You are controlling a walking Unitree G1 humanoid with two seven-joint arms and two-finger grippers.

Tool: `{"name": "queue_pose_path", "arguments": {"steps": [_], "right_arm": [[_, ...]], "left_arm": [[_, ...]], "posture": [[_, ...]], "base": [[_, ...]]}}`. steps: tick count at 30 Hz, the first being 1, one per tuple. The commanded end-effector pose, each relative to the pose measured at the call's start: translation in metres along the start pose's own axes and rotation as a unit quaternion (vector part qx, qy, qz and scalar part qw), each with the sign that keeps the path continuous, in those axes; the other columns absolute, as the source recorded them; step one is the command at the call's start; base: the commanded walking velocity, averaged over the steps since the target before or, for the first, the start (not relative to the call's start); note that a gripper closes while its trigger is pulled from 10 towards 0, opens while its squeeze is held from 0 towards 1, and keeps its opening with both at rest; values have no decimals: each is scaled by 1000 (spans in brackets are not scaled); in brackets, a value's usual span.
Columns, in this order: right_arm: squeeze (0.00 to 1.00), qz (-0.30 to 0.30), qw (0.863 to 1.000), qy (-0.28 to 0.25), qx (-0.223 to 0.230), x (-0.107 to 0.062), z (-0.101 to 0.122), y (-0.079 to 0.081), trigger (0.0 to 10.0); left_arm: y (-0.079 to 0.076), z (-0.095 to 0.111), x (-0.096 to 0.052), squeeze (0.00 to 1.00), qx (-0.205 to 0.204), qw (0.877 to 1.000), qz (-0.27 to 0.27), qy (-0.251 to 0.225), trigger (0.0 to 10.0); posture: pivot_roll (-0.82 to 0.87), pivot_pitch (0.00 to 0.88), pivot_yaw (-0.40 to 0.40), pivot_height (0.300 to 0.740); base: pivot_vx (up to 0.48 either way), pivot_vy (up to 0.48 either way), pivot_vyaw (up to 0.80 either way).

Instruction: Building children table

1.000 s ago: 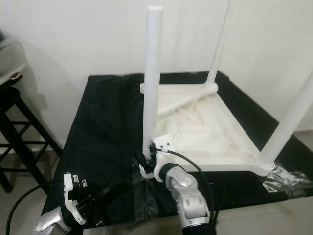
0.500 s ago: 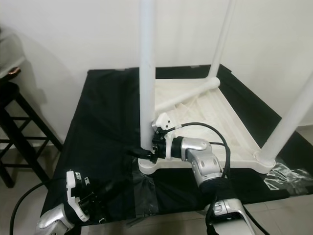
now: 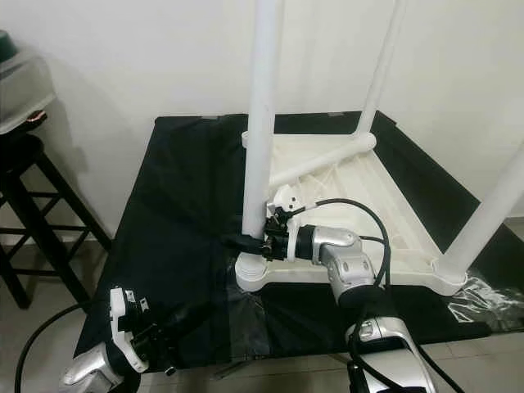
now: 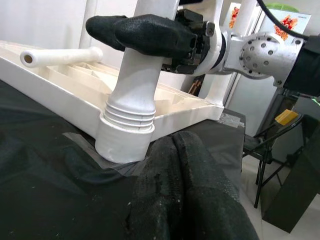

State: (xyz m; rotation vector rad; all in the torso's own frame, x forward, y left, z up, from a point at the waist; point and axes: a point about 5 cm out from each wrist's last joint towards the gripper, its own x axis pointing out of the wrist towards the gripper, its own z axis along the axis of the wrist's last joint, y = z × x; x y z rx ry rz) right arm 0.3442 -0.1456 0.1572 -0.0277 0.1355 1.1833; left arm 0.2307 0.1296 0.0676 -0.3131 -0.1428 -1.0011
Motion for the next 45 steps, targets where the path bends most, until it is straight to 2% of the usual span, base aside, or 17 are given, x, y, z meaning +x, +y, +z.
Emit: {"name": "queue_pose_path", "arguments": {"steps": [1,3,4,5,6,7,11,19,20,23,24,26,30,31,32,37,45], "right_arm": [[0,-47,997,24,47,-7,-36,8,0],[0,-83,994,35,53,-13,-47,10,0],[0,-179,981,61,54,-12,-61,13,0],[0,-179,981,61,54,-12,-61,13,0],[0,-343,933,60,90,-9,-77,25,0],[0,-410,895,83,151,5,-102,75,0],[0,-374,906,103,168,11,-112,99,0],[0,-390,903,119,139,1,-107,80,0],[0,-396,900,122,135,1,-105,77,10000],[0,-400,900,117,132,1,-101,74,10000],[1000,-394,903,106,130,2,-96,71,10000],[1000,-387,909,84,133,3,-86,69,10000],[937,-254,963,-10,93,13,-48,62,10000],[937,-254,963,-10,93,13,-48,62,10000],[0,-217,974,-15,61,10,-40,59,10000],[0,-176,984,-8,32,3,-33,48,10000],[0,-89,996,-5,-16,-5,-7,8,10000]], "left_arm": [[-1,-1,-5,0,9,1000,1,11,10000],[-1,-1,-6,0,10,1000,0,13,10000],[-2,-1,-7,0,15,1000,0,17,10000],[-2,-1,-7,0,15,1000,0,17,10000],[-1,0,-9,0,19,1000,5,19,10000],[2,0,-10,0,24,999,18,25,10000],[2,0,-9,0,35,999,19,33,10000],[3,0,-9,0,35,999,21,34,10000],[4,0,-9,0,36,999,24,33,10000],[4,0,-9,0,36,998,26,33,10000],[4,0,-9,0,35,998,26,33,10000],[4,0,-8,0,34,999,24,34,10000],[3,-1,-6,0,29,999,19,35,10000],[3,-1,-6,0,29,999,19,35,10000],[3,-1,-5,0,28,999,19,35,10000],[3,-1,-4,0,28,999,18,35,10000],[3,-2,-2,0,32,999,21,33,10000]], "posture": [[69,0,-7,740],[69,0,-7,740],[65,0,-11,740],[65,0,-11,740],[51,0,-2,740],[56,0,3,740],[34,0,20,740],[49,0,10,740],[47,0,13,740],[50,0,15,740],[49,0,18,740],[46,0,21,740],[43,0,28,740],[43,0,28,740],[47,0,28,740],[52,0,25,740],[82,0,4,740]], "base": [[0,0,0],[0,0,0],[0,0,0],[0,0,0],[0,0,0],[0,0,0],[0,0,0],[0,0,0],[0,0,0],[0,0,0],[0,0,0],[0,0,0],[0,0,0],[0,0,0],[0,0,0],[0,0,0],[0,0,0]]}}
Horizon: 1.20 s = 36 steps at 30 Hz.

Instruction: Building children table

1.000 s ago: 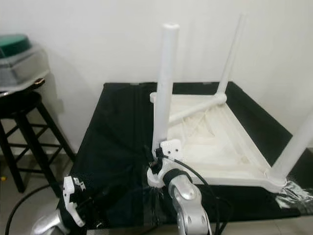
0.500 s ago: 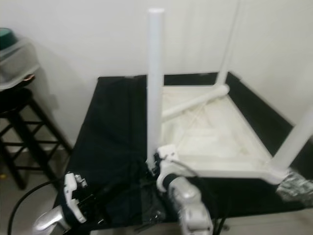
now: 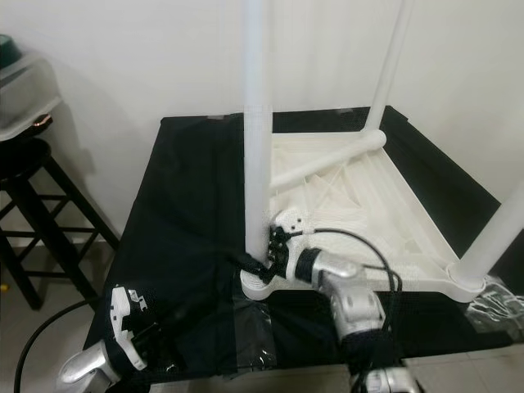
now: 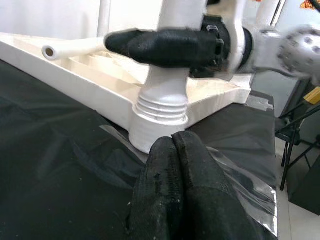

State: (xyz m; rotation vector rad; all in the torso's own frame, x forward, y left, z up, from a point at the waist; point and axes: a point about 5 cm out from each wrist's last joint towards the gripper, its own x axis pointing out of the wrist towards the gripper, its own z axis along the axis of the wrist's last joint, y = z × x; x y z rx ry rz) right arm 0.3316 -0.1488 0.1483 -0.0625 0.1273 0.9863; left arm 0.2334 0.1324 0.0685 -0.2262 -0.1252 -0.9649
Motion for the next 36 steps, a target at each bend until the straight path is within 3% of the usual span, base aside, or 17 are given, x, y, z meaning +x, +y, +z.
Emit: {"name": "queue_pose_path", "arguments": {"steps": [1,3,8,16,17,18,19,20,21,22,24,28,32,33,34,35,36], "right_arm": [[0,14,1000,-14,-9,3,8,-7,941],[0,18,1000,-9,-16,5,11,-12,0],[0,33,999,8,-22,5,8,-16,0],[0,30,999,38,-14,4,-22,5,0],[0,-82,994,71,-5,17,-48,23,0],[0,-82,994,71,-5,17,-48,23,0],[0,-192,978,81,1,23,-57,25,0],[0,-315,945,82,28,21,-67,30,0],[0,-315,945,82,28,21,-67,30,0],[0,-321,940,93,68,26,-84,61,0],[0,-279,949,98,106,33,-95,90,0],[0,-302,943,82,111,25,-92,67,0],[0,-299,945,80,104,28,-92,67,0],[0,-294,947,81,103,29,-92,68,8314],[0,-291,948,83,102,29,-91,68,8314],[557,-267,955,78,105,31,-88,67,10000],[557,-267,955,78,105,31,-88,67,10000]], "left_arm": [[-1,-4,-2,0,-2,1000,4,8,10000],[-1,-4,-2,0,-1,1000,4,8,10000],[-1,-4,-2,0,-2,1000,5,7,10000],[-4,-5,-2,0,-5,1000,5,5,10000],[-4,-5,-3,0,-7,1000,4,5,10000],[-4,-5,-3,0,-7,1000,4,5,10000],[-4,-5,-3,0,-7,1000,4,5,10000],[-4,-5,-4,0,-8,1000,4,4,10000],[-4,-5,-4,0,-8,1000,4,4,10000],[-4,-5,-4,0,-9,1000,1,6,10000],[-2,-5,-5,0,-8,1000,-4,12,10000],[-2,-5,-3,0,-10,1000,-5,10,10000],[-1,-5,-3,0,-8,1000,-1,8,10000],[-1,-4,-3,0,-6,1000,3,6,10000],[-1,-4,-3,0,-5,1000,7,5,10000],[0,-4,-2,0,-5,1000,7,5,10000],[0,-4,-2,0,-5,1000,7,5,10000]], "posture": [[85,0,3,740],[87,0,-1,740],[90,0,-5,740],[70,0,-18,740],[64,0,-24,740],[64,0,-24,740],[57,0,-21,740],[46,0,-10,740],[46,0,-10,740],[56,0,-13,740],[32,0,5,740],[38,0,-7,740],[42,0,-4,740],[44,0,-2,740],[44,0,-2,740],[46,0,0,740],[46,0,0,740]], "base": [[0,0,0],[0,0,0],[0,0,0],[0,0,0],[0,0,0],[0,0,0],[0,0,0],[0,0,0],[0,0,0],[0,0,0],[0,0,0],[0,0,0],[0,0,0],[0,0,0],[0,0,0],[0,0,0],[0,0,0]]}}
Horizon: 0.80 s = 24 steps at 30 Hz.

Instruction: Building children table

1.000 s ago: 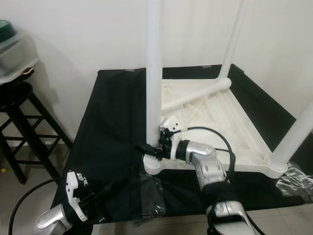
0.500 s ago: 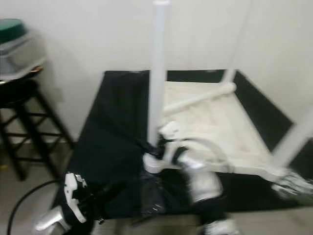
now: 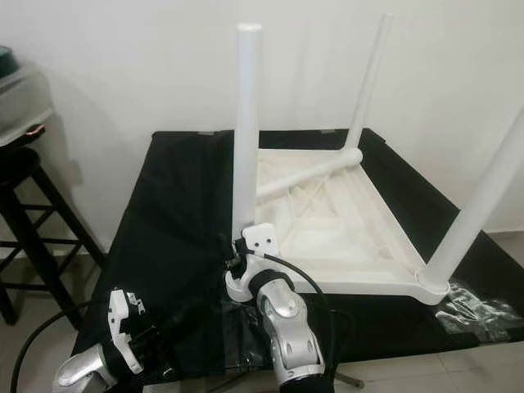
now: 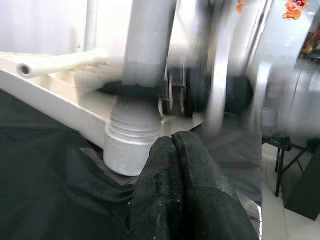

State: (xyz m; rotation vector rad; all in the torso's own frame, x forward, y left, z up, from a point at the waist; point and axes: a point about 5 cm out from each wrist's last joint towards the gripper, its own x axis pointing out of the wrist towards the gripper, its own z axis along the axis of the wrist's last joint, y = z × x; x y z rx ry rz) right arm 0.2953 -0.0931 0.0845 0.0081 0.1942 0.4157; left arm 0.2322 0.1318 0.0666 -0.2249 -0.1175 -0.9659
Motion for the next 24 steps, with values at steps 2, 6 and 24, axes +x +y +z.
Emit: {"name": "queue_pose_path", "arguments": {"steps": [2,6,24], "right_arm": [[1000,80,996,37,30,0,-9,2,10000],[1000,190,981,-30,6,2,28,3,10000],[0,418,903,-23,-97,17,88,-39,1882]], "left_arm": [[1,-2,-2,0,-5,1000,5,3,10000],[1,-2,-1,0,-8,1000,-2,6,10000],[1,-2,2,0,-2,1000,3,4,10000]], "posture": [[45,0,2,740],[47,0,8,740],[88,0,-14,740]], "base": [[0,0,0],[0,0,0],[0,0,0]]}}
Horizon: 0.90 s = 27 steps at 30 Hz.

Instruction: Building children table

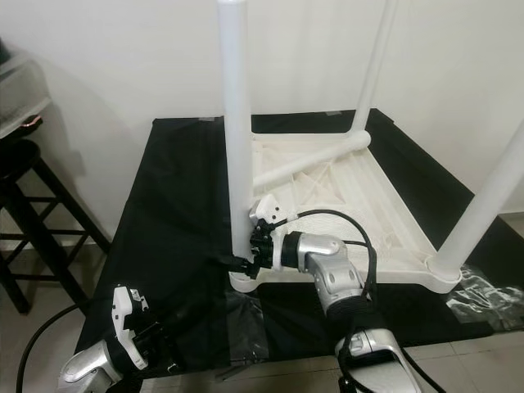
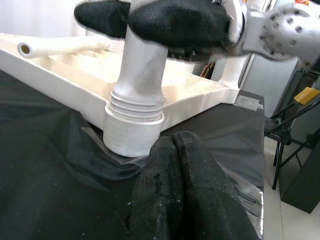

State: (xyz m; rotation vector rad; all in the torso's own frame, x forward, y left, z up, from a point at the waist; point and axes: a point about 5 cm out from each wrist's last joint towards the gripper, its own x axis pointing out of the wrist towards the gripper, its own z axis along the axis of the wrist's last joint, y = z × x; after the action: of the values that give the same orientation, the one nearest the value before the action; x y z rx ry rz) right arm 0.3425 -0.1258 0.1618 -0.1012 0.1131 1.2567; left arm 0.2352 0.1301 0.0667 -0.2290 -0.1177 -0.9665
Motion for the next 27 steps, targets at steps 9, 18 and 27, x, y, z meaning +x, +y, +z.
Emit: {"name": "queue_pose_path", "arguments": {"steps": [9,18,27], "right_arm": [[0,41,999,-12,24,-8,-11,3,0],[0,-259,963,37,72,-11,-73,34,0],[0,-454,873,110,140,-17,-105,77,0]], "left_arm": [[-3,-2,-3,0,0,1000,3,4,10000],[-6,-2,-7,0,-3,1000,6,-1,10000],[-4,-1,-9,0,-6,1000,-4,9,10000]], "posture": [[93,0,-21,740],[73,0,-25,740],[63,0,-21,740]], "base": [[0,0,0],[0,0,0],[0,0,0]]}}
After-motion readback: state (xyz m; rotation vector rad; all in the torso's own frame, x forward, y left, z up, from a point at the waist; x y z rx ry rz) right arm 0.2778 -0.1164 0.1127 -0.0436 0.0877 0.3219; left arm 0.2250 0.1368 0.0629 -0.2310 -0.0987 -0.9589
